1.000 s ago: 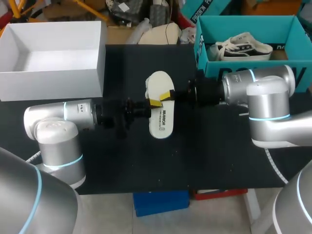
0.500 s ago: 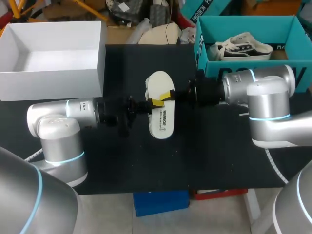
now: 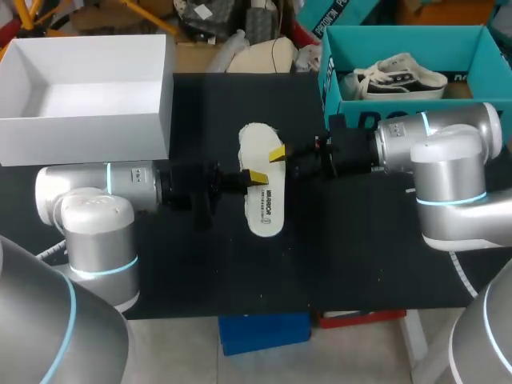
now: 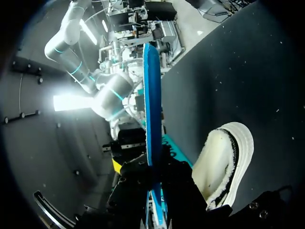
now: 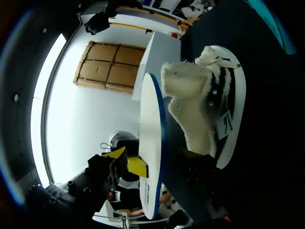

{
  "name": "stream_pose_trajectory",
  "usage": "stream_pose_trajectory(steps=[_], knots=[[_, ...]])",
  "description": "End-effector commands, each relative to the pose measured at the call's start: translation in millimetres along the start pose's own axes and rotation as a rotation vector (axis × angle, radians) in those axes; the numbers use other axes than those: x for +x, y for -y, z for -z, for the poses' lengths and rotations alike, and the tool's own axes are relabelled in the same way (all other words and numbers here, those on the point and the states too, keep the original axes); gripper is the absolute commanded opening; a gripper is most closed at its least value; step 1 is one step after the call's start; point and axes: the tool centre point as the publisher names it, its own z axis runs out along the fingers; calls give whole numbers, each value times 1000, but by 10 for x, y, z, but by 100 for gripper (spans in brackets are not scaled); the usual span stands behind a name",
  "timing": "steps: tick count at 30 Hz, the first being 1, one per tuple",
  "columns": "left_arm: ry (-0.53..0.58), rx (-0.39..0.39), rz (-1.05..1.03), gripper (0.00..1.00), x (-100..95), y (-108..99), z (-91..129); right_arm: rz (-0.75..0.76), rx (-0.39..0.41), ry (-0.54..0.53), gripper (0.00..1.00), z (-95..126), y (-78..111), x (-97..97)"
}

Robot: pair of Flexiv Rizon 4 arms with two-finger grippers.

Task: Take the shoe out of the shoebox, open the shoe tongue, remove and reinsert the insole, then place the shoe into the shoebox

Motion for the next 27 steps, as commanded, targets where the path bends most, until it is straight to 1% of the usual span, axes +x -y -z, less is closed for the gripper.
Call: stream_pose_trajectory(steps=[1, 2, 3, 5, 6, 7, 9, 10, 26, 27], knots=[[-197, 8, 33, 0, -112, 216, 178, 22, -70, 110, 100, 258, 244, 85], [-229, 26, 70, 0, -97, 250, 194, 27, -78, 139, 100, 294, 278, 82], [-220, 49, 108, 0, -92, 280, 222, 35, -92, 160, 100, 330, 312, 80], [-239, 88, 132, 0, -90, 352, 281, 55, -119, 180, 100, 398, 368, 79], [-223, 118, 167, 0, -88, 381, 308, 63, -130, 193, 100, 426, 390, 82], [-232, 131, 172, 0, -85, 408, 336, 65, -135, 202, 100, 450, 409, 87], [-275, 185, 167, 0, -78, 490, 388, 65, -135, 202, 100, 450, 409, 87], [-322, 183, 146, 0, -70, 529, 415, 65, -135, 202, 100, 450, 409, 87], [-322, 183, 146, 0, -70, 529, 415, 65, -135, 202, 100, 450, 409, 87], [-322, 183, 146, 0, -70, 529, 415, 81, -120, 225, 100, 424, 425, 89]])
